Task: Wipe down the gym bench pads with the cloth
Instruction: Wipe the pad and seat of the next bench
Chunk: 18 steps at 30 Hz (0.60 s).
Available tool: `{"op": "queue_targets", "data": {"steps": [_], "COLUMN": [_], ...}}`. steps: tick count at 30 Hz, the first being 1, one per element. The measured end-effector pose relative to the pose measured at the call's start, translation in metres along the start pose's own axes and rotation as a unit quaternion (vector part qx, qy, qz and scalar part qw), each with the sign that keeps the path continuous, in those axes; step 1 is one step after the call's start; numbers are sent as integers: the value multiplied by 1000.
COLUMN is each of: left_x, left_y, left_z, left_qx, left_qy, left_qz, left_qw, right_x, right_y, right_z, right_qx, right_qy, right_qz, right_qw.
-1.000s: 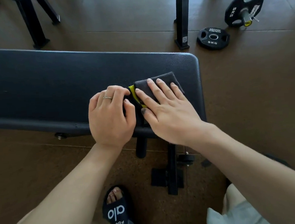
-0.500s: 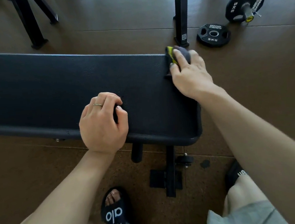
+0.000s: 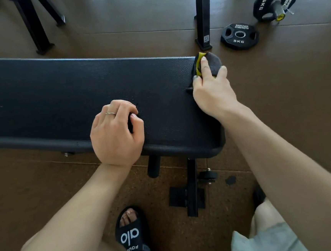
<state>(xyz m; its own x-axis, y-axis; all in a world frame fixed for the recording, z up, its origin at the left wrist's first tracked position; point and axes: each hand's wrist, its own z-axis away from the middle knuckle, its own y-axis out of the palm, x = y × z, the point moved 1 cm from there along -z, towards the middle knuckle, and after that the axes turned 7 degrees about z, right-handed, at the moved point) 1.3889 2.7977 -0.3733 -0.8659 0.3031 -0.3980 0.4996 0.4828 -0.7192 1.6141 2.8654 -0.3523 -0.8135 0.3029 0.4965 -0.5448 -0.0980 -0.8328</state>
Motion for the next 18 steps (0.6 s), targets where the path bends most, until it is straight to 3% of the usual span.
{"op": "queue_targets", "data": {"steps": [7, 11, 15, 18], "left_x": [0, -1, -2, -1], "left_y": [1, 0, -1, -1], "left_z": [-1, 0, 0, -1], "left_qx": [7, 8, 15, 14], "left_qy": [-4, -3, -7, -5], "left_qz": [-3, -4, 1, 1], "left_qw": [1000, 1000, 1000, 1000], "right_x": [-23, -20, 2, 5], "right_y": [21, 29, 19, 33], "right_z": [120, 86, 40, 84], "right_qx": [8, -12, 5, -34], "right_qy": [-93, -90, -73, -152], "right_qz": [82, 173, 196, 244], "right_qw": [992, 981, 978, 957]}}
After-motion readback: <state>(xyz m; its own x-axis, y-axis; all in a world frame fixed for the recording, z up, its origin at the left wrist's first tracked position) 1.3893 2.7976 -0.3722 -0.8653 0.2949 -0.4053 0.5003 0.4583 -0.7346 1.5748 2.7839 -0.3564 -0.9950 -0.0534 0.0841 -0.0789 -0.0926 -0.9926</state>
